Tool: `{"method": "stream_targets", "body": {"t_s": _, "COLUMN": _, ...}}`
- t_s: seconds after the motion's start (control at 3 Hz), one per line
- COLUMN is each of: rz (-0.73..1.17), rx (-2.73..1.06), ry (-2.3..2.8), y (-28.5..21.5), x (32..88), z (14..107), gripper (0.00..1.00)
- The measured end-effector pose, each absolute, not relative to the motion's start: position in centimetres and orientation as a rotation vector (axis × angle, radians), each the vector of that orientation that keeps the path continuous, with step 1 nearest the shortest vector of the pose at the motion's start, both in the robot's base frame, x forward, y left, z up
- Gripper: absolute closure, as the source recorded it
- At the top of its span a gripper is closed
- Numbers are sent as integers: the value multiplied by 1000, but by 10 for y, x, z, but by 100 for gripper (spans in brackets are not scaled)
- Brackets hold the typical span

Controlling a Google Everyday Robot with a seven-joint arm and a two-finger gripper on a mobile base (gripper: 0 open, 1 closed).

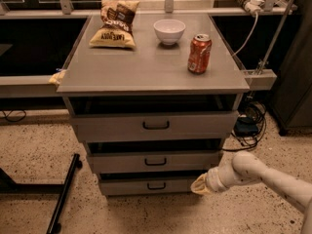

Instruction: Open bottom drawer

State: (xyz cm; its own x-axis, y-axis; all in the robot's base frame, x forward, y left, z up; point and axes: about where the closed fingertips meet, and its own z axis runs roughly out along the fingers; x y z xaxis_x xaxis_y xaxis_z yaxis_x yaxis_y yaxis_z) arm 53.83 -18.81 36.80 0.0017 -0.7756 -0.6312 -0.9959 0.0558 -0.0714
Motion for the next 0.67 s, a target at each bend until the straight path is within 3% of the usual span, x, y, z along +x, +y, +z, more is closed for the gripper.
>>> {"method": "stream_targets", "body": {"t_s": 0.33, "rz": 508, "rx": -1790, "ry": 1755, "y": -202, "x": 549, "z": 322, "gripper": 100}}
{"method": "stream_targets", "body": {"t_s": 0.67, "rz": 500, "rx": -1791, "ry": 1741, "y": -204, "x": 552, "z": 313, "gripper": 82}}
